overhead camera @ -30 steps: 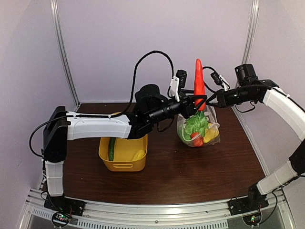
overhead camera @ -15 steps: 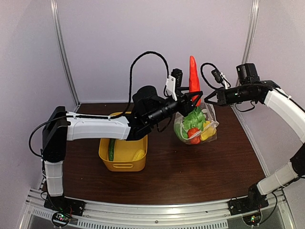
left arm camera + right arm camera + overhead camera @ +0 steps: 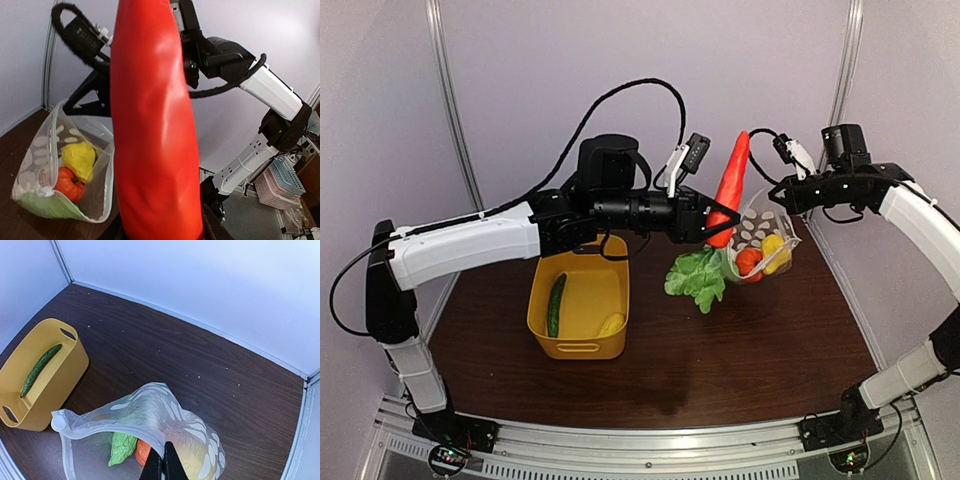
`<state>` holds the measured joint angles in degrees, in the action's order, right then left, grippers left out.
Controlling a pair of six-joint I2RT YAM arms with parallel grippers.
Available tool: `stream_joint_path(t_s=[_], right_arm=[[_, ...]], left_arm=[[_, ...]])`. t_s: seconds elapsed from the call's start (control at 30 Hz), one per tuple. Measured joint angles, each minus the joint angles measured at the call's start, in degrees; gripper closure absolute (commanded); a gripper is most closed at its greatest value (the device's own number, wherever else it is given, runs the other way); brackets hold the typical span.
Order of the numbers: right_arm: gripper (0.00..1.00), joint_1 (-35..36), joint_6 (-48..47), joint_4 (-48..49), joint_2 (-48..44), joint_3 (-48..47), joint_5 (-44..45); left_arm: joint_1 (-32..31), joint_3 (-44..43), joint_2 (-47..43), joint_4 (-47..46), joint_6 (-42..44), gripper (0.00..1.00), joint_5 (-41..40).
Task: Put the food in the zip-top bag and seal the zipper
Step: Place the fake vegetable in the zipper food storage bag.
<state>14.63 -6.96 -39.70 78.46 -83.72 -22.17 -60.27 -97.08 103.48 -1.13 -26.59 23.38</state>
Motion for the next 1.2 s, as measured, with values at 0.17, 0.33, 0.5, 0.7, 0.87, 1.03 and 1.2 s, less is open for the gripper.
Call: stream_joint_path(t_s=[0.17, 0.33, 0.5, 0.7, 0.87, 1.03, 1.2], right_arm=[[1.00, 0.00, -0.35, 3.82, 0.15, 1.99, 2.08], [1.00, 0.00, 0.98, 5.86, 2.21, 6.84, 0.11], [1.00, 0.02, 1.42, 5.92, 3.80, 9.51, -2.10], [1.00, 0.13, 1.42, 6.10, 3.52, 10.29, -4.57], [1.00, 1.11, 1.38, 6.10, 3.23, 10.62, -7.85], [1.00, 3.54, 1.33, 5.60, 1.68, 11.69, -10.25], [1.00, 4.22, 1.40, 5.16, 0.44, 11.72, -11.45]], left_arm=[[3.08, 5.20, -0.04, 4.55, -7.50, 1.00, 6.56], [5.88, 6.38, 4.26, 7.78, -15.61, 1.00, 14.25], [5.79, 4.83, 10.58, 8.28, -24.04, 1.00, 23.98], [5.51, 5.75, 13.11, 5.29, -33.51, 1.00, 31.69], [5.53, 6.47, 14.82, -4.00, -44.19, 1.00, 35.39], [5.66, 1.88, 23.32, -14.58, -56.43, 1.00, 32.70], [6.56, -1.29, 29.42, -21.51, -65.44, 1.00, 25.55]])
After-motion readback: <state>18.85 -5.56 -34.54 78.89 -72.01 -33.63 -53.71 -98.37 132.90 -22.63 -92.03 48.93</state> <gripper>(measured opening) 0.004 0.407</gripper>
